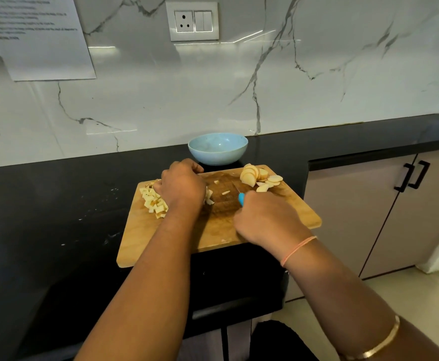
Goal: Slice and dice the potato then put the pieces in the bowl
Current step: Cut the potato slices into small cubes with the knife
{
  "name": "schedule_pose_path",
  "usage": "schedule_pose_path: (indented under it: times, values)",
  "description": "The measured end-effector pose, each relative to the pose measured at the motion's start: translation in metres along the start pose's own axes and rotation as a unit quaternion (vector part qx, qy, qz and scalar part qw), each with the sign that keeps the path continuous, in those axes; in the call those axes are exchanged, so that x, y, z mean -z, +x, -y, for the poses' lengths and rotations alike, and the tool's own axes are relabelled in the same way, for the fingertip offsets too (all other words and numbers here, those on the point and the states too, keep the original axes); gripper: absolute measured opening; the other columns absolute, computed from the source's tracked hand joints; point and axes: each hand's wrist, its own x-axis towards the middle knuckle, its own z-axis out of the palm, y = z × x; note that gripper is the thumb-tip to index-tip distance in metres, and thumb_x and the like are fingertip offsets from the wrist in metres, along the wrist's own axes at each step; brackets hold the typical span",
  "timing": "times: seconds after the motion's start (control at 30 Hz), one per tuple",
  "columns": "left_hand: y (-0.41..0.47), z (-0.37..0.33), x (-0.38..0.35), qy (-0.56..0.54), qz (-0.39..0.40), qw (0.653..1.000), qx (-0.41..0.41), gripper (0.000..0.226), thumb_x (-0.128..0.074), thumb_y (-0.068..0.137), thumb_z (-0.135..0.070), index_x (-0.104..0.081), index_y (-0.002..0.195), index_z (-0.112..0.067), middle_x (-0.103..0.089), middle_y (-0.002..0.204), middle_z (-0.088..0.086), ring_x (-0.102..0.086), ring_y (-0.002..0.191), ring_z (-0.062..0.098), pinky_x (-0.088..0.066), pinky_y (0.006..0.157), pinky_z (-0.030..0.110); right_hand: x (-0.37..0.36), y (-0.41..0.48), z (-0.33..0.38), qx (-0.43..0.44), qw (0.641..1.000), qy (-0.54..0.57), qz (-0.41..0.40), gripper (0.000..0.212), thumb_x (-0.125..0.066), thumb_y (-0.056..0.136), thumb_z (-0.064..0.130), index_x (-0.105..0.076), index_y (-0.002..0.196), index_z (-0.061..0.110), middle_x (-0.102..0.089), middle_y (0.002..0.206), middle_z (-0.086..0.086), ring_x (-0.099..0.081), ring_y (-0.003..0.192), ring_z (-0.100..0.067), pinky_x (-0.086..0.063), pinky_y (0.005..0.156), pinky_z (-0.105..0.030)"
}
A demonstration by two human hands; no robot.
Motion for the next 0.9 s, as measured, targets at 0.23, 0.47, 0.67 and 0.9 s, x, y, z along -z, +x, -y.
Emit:
schedule_pose_path:
  times: [0.23, 0.47, 0.67, 0.9]
  values:
    - [-0.001, 0.000, 0.000, -0.005, -0.010, 1.000, 0.000, 0.026, -0.051, 0.092, -0.011, -0.067, 0.101, -0.029, -0.064, 0.110, -0.001, -0.053, 0.109, 0.023, -0.034, 0.095, 0.042, -0.008, -0.001, 0.008, 0.034, 0.998, 0.016, 0.041, 0.029, -0.047, 0.094, 0.030, -0.055, 0.118, 0.015, -0.051, 0.085, 0.002, -0.059, 0.095, -0.020, -0.051, 0.078, -0.031]
    - [0.002, 0.003, 0.001, -0.004, -0.006, 1.000, 0.012, 0.030, -0.051, 0.091, -0.006, -0.066, 0.103, -0.029, -0.062, 0.113, -0.001, -0.052, 0.110, 0.022, -0.033, 0.094, 0.042, -0.009, 0.025, 0.006, 0.027, 0.999, -0.012, 0.012, 0.031, -0.048, 0.094, 0.031, -0.056, 0.119, 0.016, -0.058, 0.101, -0.004, -0.059, 0.098, -0.023, -0.051, 0.082, -0.035]
    - [0.003, 0.007, 0.002, -0.017, -0.029, 0.999, 0.015, 0.033, -0.050, 0.089, -0.003, -0.067, 0.100, -0.029, -0.063, 0.112, -0.002, -0.054, 0.108, 0.022, -0.032, 0.089, 0.040, -0.014, 0.015, -0.002, 0.015, 1.000, 0.004, -0.009, 0.028, -0.048, 0.094, 0.031, -0.056, 0.116, 0.016, -0.054, 0.090, 0.001, -0.060, 0.093, -0.019, -0.050, 0.077, -0.031]
    - [0.004, 0.009, 0.001, -0.011, -0.048, 0.999, 0.003, 0.034, -0.049, 0.090, -0.002, -0.067, 0.101, -0.028, -0.064, 0.112, 0.000, -0.055, 0.107, 0.024, -0.031, 0.086, 0.039, -0.012, 0.008, -0.001, 0.029, 0.999, 0.027, -0.026, 0.032, -0.047, 0.094, 0.033, -0.056, 0.119, 0.016, -0.060, 0.096, -0.002, -0.060, 0.091, -0.020, -0.049, 0.072, -0.031]
